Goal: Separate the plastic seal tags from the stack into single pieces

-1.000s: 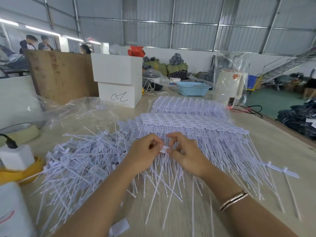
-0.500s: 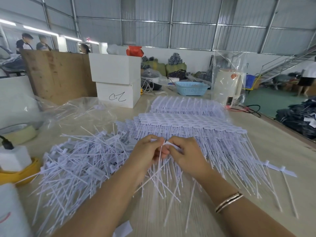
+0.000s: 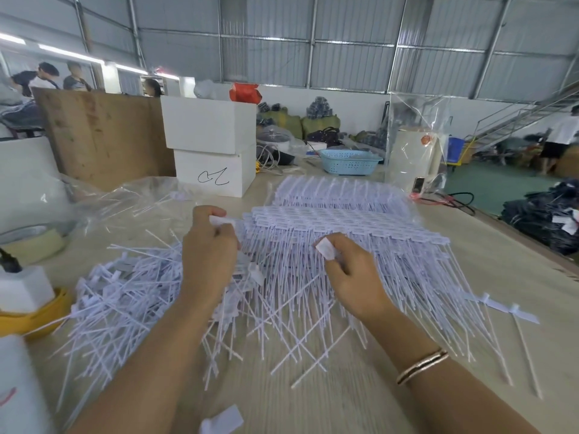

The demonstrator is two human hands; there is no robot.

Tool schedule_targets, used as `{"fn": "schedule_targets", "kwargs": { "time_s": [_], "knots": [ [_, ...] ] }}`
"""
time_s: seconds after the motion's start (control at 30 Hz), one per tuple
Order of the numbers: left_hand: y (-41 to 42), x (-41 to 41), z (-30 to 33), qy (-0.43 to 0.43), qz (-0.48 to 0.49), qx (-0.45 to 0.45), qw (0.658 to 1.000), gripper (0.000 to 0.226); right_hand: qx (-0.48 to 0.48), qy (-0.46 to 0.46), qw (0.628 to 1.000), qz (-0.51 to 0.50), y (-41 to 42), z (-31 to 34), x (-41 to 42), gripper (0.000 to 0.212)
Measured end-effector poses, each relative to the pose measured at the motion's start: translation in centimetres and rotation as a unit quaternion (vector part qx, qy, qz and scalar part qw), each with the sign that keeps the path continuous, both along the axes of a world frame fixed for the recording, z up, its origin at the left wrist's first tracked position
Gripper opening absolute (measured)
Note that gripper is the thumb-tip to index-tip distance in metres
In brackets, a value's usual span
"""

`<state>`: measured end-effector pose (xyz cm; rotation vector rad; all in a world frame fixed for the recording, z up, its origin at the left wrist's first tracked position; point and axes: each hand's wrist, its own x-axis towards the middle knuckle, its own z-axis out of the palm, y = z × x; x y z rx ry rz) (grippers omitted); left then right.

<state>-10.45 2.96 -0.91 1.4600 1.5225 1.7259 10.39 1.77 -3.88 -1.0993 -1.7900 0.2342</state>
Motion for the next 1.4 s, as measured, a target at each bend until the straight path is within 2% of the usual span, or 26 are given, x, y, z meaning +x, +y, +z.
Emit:
{"fn": "schedule_targets", "kwargs": {
  "time_s": [0.1,0.17,0.27,0.33,0.4,0.43,0.47,0.5,0.53,0.6,0.67,0.73,0.83,0.9,0.97,1.03,1.07,1.1,1.17,1.23,1.3,1.4],
  "knots": [
    [0.4,-1.5,-0.4,0.201,0.058,-0.033,0.977,0.023,-0.022,-0.07,0.997,-0.016,0.1,-0.5,0.2,0.033],
    [0.5,-2.0,-0.9,0.343,0.111,-0.092,0.928,0.027,-0.028,-0.144,0.988,-0.042,0.1,-0.8,0.2,0.039],
    [0.5,-1.8,-1.4,0.42,0.127,-0.158,0.885,0.034,-0.037,-0.232,0.969,-0.073,0.3,-1.2,0.2,0.041],
    [0.3,-1.5,-1.3,0.443,0.155,-0.154,0.869,0.042,-0.047,-0.222,0.973,-0.049,0.2,-1.2,0.0,0.045],
    [0.0,-0.7,-1.1,0.427,0.165,-0.05,0.888,0.043,-0.04,-0.166,0.985,-0.016,0.0,-1.0,-0.3,0.054],
    [-0.1,-0.1,-1.0,0.4,0.125,0.01,0.908,0.037,-0.033,-0.136,0.99,-0.005,-0.1,-0.9,-0.5,0.058],
    [-0.4,0.8,-0.8,0.356,0.044,0.048,0.932,0.028,-0.02,-0.117,0.993,0.004,-0.2,-0.8,-0.6,0.06],
    [-0.7,2.0,-0.9,0.313,-0.055,0.051,0.947,0.019,-0.003,-0.11,0.994,0.013,-0.2,-0.6,-0.8,0.061],
    [-1.0,3.2,-1.2,0.291,-0.14,0.024,0.946,0.015,0.014,-0.111,0.994,0.022,-0.3,-0.6,-0.9,0.06],
    [-1.2,5.0,-2.2,0.274,-0.216,-0.025,0.937,0.026,0.027,-0.109,0.993,0.047,-0.5,-0.5,-1.1,0.059],
    [-0.9,5.7,-3.0,0.209,-0.233,-0.049,0.949,0.032,0.009,-0.096,0.993,0.07,-0.5,-0.5,-1.0,0.058],
    [-0.5,5.6,-3.2,0.13,-0.218,-0.061,0.965,0.025,-0.015,-0.099,0.994,0.05,-0.3,-0.5,-0.6,0.053],
    [-0.3,4.8,-2.8,0.001,-0.17,-0.064,0.983,0.021,-0.061,-0.11,0.992,-0.008,0.0,-0.2,0.7,0.026],
    [-0.3,4.5,-2.7,-0.092,-0.188,-0.073,0.975,0.021,-0.112,-0.064,0.992,0.0,-0.1,-0.3,1.1,0.026],
    [-0.4,4.3,-2.6,-0.179,-0.224,-0.097,0.953,0.02,-0.164,0.047,0.984,0.049,-0.5,-0.1,0.9,0.027],
    [-0.4,4.3,-2.3,-0.279,-0.253,-0.117,0.919,0.019,-0.162,0.129,0.975,0.075,-0.8,0.5,0.6,0.029],
    [-0.4,4.3,-2.2,-0.313,-0.262,-0.118,0.905,0.019,-0.144,0.14,0.976,0.078,-0.9,0.9,0.5,0.03],
    [-0.4,4.3,-2.1,-0.318,-0.266,-0.111,0.903,0.019,-0.126,0.136,0.98,0.076,-1.0,1.3,0.3,0.031],
    [-0.5,4.3,-2.3,-0.244,-0.257,-0.082,0.931,0.019,-0.115,0.138,0.981,0.078,-1.1,1.4,-0.3,0.032],
    [-0.7,4.6,-2.6,-0.144,-0.222,-0.047,0.963,0.018,-0.161,0.214,0.959,0.091,-1.1,1.1,-1.0,0.024],
    [-0.7,4.7,-2.9,-0.076,-0.179,-0.017,0.981,0.016,-0.231,0.29,0.925,0.081,-0.8,0.3,-1.4,0.02],
    [-0.2,4.9,-3.5,0.025,-0.144,-0.016,0.989,0.018,-0.242,0.296,0.923,0.035,0.1,-0.7,-1.5,0.015]
  ]
}}
